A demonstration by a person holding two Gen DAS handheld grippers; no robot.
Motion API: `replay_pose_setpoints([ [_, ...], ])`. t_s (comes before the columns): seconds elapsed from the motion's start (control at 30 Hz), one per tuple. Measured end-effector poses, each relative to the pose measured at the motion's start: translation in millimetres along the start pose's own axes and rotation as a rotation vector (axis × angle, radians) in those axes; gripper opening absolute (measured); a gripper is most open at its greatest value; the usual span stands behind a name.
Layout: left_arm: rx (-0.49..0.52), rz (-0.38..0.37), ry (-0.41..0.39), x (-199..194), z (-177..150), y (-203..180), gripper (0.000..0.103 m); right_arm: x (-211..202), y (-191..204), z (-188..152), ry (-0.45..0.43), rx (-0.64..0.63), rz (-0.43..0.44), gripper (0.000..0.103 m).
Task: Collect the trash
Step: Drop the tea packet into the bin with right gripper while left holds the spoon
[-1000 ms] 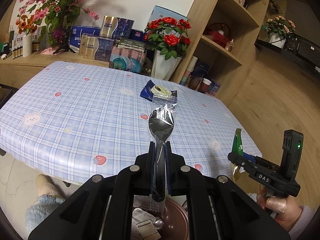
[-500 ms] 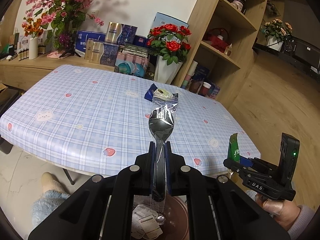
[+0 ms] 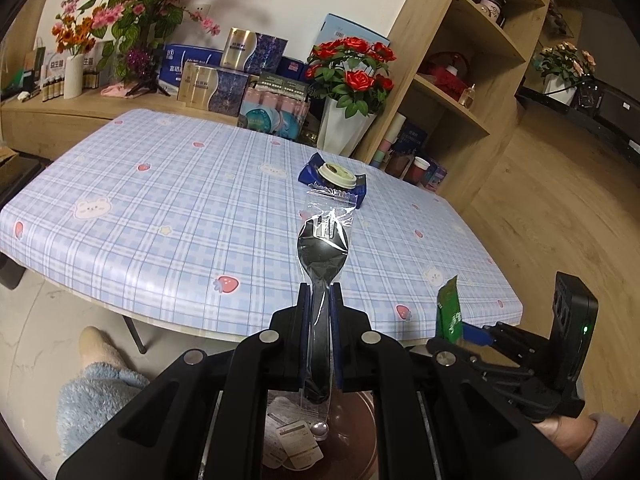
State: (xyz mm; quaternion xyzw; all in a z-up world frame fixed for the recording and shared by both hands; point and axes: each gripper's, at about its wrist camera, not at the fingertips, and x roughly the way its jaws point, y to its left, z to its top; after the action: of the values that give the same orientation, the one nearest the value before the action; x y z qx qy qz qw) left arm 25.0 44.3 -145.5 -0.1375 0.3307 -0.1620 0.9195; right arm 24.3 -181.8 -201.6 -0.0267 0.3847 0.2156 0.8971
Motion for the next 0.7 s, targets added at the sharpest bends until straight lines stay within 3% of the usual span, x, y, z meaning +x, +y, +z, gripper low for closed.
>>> replay_pose_setpoints([
  [0.2,0.006,0.015,-0.009,0.5,-6.5,0.0,0.01,6.1,9.8,-9.6,0.015,-0.016,0.024,0.056],
  [0.37,0.011,0.033,0.002,4.9,-14.5,-1.1,0.01,1.2,12.1,-11.8,-0.024,-0.028,0.014,0.082],
  [0.47,0.023,0.029,0.012,8.1,-18.7,-4.6,0.01,-8.0,8.3,-10.4,-0.082,-0.025,-0.04,0.095],
  [0.7,0.067,0.011,0.046,16.2,-30.6,-18.5,0.01,-25.3,-0.3,-6.8,-0.198,-0.014,-0.195,0.097],
])
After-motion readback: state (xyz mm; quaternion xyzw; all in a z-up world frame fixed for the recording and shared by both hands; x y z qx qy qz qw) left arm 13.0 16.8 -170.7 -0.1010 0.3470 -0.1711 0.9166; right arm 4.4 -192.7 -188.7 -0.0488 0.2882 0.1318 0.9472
